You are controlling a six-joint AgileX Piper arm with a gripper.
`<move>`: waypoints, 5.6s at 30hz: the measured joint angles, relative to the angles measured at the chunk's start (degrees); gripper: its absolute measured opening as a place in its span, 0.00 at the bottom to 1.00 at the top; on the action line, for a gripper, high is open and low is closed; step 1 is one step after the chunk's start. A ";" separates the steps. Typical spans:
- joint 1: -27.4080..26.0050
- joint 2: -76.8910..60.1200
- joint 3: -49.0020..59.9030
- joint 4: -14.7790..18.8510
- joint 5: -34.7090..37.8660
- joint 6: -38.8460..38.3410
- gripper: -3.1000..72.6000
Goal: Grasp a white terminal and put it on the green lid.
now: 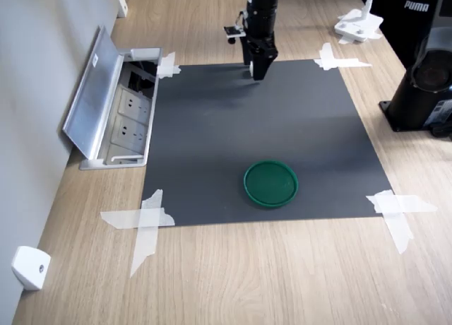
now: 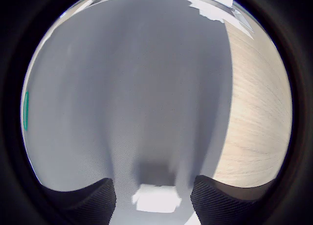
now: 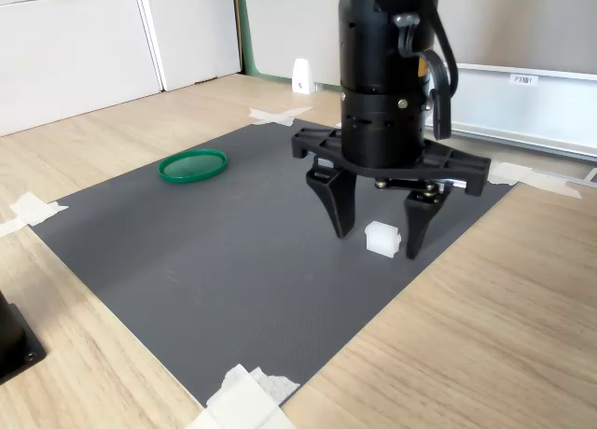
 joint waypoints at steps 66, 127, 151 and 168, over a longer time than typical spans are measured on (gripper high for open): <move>54.95 -10.64 -0.51 -1.01 7.61 8.55 0.45; 37.87 -52.01 2.23 -6.05 0.87 25.42 0.06; 18.74 -94.28 35.37 -4.14 -10.46 44.92 0.03; 18.80 -102.31 51.57 -4.28 -10.70 45.08 0.03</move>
